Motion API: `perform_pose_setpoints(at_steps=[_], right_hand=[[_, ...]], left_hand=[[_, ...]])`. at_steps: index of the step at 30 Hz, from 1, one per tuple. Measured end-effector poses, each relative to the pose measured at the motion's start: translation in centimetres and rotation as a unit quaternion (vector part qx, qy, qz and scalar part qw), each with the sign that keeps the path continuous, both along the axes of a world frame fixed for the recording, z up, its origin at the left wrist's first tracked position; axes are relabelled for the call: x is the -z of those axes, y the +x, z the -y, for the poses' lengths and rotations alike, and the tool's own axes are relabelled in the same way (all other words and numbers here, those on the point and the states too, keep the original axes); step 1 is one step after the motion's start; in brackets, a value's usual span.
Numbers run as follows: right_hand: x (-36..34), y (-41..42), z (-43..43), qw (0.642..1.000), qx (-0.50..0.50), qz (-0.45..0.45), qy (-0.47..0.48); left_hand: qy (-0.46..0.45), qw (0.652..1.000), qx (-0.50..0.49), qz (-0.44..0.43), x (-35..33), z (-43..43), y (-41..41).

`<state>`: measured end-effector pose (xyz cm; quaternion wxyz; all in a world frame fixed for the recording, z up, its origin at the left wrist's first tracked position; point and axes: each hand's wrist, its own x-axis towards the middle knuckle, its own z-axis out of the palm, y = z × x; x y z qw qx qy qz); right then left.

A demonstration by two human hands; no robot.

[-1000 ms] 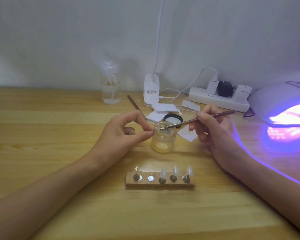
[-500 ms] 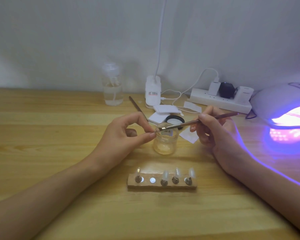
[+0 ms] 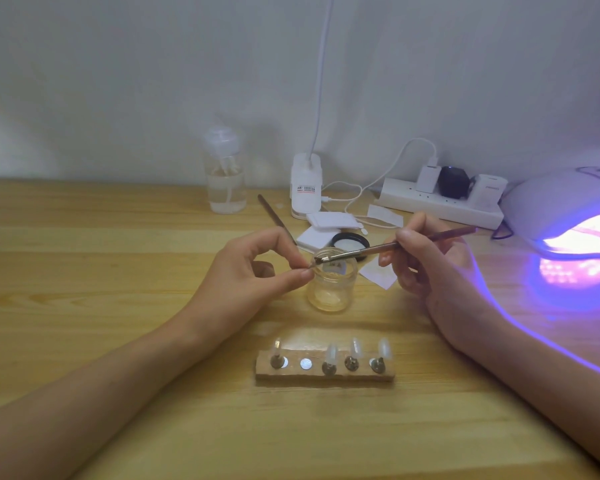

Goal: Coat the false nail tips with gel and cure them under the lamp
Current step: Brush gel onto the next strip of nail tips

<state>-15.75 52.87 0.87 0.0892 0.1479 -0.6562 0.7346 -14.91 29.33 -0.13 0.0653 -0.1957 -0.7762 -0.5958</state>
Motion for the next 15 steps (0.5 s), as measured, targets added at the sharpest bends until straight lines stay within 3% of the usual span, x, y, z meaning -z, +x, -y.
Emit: perform_pose_setpoints(at_steps=[11,15], right_hand=[[0.06,-0.15,-0.13,0.999,0.031,0.030,-0.016],[-0.06,0.05,-0.02,1.000,-0.003,0.000,-0.015]], left_hand=[[-0.009,1.000,-0.016,0.016,-0.20,-0.28,0.15],[-0.008,1.000,-0.018,0.021,-0.32,-0.33,0.21]])
